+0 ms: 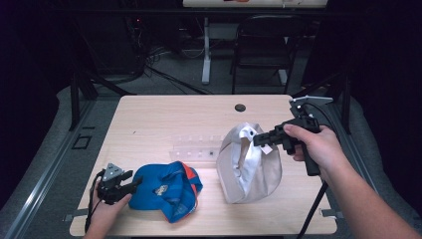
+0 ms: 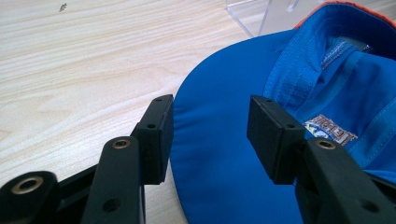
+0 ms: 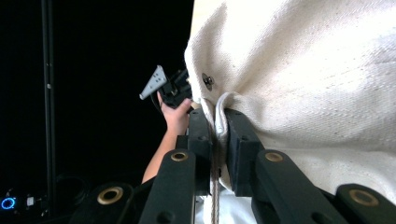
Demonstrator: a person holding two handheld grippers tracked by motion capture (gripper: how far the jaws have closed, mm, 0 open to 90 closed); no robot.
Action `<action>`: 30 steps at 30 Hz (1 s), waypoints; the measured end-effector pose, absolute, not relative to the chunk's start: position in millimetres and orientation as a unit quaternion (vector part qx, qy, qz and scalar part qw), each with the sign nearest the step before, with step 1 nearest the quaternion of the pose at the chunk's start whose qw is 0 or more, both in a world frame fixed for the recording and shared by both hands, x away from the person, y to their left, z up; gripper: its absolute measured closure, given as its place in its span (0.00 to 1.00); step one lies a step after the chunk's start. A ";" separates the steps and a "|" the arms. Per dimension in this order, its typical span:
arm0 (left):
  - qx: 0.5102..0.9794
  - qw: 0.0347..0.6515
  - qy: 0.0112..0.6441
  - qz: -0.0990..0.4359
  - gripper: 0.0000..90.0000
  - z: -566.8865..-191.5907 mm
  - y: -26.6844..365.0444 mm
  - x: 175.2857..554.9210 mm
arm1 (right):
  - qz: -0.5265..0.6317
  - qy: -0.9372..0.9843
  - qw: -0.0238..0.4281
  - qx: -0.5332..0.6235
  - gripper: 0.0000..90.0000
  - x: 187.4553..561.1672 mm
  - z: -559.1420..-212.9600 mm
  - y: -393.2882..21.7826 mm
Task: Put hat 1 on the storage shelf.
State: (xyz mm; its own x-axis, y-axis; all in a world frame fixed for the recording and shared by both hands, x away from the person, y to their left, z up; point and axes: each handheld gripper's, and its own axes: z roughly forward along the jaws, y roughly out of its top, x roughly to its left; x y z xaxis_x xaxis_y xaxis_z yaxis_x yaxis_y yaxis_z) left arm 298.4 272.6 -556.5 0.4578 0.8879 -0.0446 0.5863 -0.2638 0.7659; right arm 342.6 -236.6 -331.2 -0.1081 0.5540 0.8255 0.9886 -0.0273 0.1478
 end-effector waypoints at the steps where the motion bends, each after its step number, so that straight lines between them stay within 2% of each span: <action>1: 0.769 0.372 0.480 0.203 0.57 -556.5 272.6 298.4 | -0.384 -0.637 0.283 -0.605 0.91 342.6 -331.2 -236.6; 14: 0.773 0.370 0.476 0.200 0.57 -556.0 272.0 298.1 | -0.424 -0.620 0.274 -0.600 0.91 365.5 -312.1 -216.7; 30: 0.773 0.372 0.474 0.197 0.57 -556.7 270.5 298.8 | -0.454 -0.593 0.265 -0.610 0.91 399.9 -305.1 -195.1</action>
